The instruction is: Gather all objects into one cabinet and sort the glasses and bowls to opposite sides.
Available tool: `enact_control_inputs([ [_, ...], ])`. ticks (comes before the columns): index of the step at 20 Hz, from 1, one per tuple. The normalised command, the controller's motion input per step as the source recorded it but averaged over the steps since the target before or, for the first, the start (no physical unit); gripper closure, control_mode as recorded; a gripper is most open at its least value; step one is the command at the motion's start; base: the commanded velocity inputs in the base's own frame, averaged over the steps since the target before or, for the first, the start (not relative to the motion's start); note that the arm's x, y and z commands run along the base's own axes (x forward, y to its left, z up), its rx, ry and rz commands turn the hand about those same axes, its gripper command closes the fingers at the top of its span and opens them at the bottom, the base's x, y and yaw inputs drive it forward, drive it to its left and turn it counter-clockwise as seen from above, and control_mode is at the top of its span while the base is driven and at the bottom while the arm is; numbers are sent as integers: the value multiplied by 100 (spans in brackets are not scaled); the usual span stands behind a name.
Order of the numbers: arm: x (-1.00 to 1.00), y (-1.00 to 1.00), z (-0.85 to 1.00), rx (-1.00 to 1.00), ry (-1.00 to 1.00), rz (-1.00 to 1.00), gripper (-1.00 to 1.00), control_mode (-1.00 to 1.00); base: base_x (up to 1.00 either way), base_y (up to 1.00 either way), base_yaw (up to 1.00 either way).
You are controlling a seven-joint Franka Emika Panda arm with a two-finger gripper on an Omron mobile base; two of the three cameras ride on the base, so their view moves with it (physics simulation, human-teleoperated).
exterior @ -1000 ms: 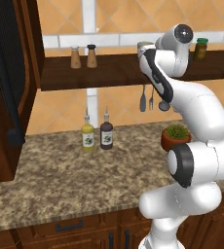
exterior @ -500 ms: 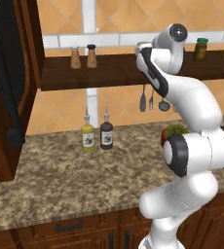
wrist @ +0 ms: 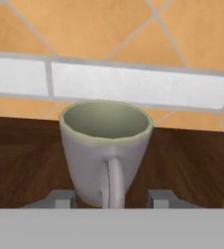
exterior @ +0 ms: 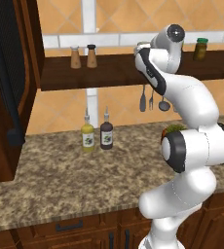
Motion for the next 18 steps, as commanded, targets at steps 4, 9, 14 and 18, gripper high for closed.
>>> enact_control_inputs([
  [4,0,0,0,0,0,0,100,-100,0,0,0],
  [9,0,0,0,0,0,0,100,-100,0,0,0],
  [14,-24,-5,28,8,-7,1,100,-100,0,0,0],
  [18,-71,-18,56,21,-13,7,100,-100,0,0,0],
])
